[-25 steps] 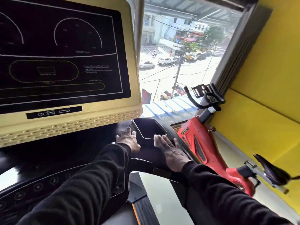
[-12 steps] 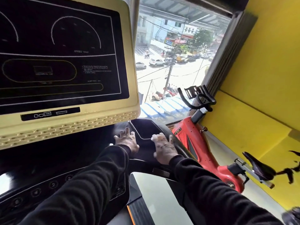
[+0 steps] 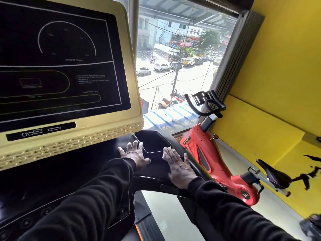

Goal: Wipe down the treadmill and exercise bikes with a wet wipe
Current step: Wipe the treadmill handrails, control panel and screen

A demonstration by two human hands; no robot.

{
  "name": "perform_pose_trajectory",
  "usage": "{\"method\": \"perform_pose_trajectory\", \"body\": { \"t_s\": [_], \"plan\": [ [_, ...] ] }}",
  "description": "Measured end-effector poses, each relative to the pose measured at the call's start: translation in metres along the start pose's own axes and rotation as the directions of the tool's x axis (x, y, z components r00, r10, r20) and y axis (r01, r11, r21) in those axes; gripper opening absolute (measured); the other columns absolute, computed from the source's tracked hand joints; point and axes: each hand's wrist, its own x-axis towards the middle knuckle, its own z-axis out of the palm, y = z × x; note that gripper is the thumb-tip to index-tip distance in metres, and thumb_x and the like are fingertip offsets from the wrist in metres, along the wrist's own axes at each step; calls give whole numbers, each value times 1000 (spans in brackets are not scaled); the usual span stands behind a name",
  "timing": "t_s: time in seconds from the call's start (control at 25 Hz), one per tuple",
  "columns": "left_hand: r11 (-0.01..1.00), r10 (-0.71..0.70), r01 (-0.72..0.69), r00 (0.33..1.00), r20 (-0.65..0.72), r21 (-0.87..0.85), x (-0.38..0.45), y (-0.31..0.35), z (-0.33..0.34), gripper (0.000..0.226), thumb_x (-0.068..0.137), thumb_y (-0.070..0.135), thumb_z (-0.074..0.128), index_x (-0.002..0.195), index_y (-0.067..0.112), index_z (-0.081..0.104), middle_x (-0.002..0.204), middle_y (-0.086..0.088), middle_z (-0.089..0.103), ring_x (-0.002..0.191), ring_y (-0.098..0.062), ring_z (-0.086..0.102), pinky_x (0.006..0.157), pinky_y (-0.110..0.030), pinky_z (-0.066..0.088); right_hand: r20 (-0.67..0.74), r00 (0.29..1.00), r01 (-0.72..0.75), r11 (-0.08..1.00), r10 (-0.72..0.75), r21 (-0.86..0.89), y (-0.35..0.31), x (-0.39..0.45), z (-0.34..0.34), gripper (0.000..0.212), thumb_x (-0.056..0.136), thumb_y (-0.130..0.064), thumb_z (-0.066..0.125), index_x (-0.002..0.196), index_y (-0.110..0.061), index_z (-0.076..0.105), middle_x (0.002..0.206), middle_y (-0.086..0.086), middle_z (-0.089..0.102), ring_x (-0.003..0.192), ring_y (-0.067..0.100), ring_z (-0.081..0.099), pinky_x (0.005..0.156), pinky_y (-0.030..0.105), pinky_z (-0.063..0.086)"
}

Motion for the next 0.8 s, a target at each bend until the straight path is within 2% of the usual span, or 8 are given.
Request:
{"method": "perform_pose_trajectory", "body": {
  "t_s": [0.08,0.2,0.32,0.44,0.6,0.72,0.8],
  "plan": [
    [998,-43,43,999,8,-49,6,7,1,96,90,70,45,158,18,1,164,-4,-9,151,-25,-10,116,-65,-3,3,994,-105,994,105,4,7,3,5,86,94,-38,43,153,-21,-18,159,-6,-25,148,15,-18,117,56,-10],
    [991,-95,99,994,51,-95,13,23,2,105,89,76,39,157,12,-8,158,-12,-33,148,-26,-24,113,-64,-12,64,968,-250,960,243,127,9,27,-6,93,92,-55,41,152,-17,-20,161,-2,-21,149,16,-15,114,52,-14],
    [992,-109,111,993,45,-63,18,28,7,103,90,75,34,156,12,-13,154,-15,-39,146,-28,-29,110,-65,-16,75,969,-242,961,234,132,9,25,-12,94,92,-58,39,152,-16,-19,161,0,-22,148,16,-15,115,52,-14],
    [994,-101,104,992,75,-39,23,27,6,98,92,74,29,156,13,-14,154,-15,-39,146,-28,-30,111,-65,-17,58,981,-189,981,187,50,17,10,-4,90,94,-58,35,152,-16,-20,160,-1,-24,148,15,-19,117,48,-15],
    [994,-98,102,990,102,-30,25,27,6,97,92,75,27,156,15,-15,154,-15,-39,145,-29,-31,111,-64,-18,199,951,-275,939,235,206,33,62,-29,78,99,-57,26,155,-15,-6,162,1,-16,149,16,-10,115,37,-12],
    [995,-93,96,991,101,-23,24,27,4,98,91,77,26,155,16,-15,154,-15,-39,145,-28,-32,111,-63,-20,125,990,-97,969,70,228,29,69,-27,72,101,-50,30,156,-15,1,163,5,-3,150,18,0,122,43,0],
    [996,-88,91,991,103,-19,27,26,3,98,91,76,27,155,16,-15,154,-15,-39,144,-28,-33,111,-63,-20,67,997,16,985,-27,172,38,63,-21,66,102,-42,34,156,-15,6,163,3,2,150,16,3,122,41,4]
  ]
}}
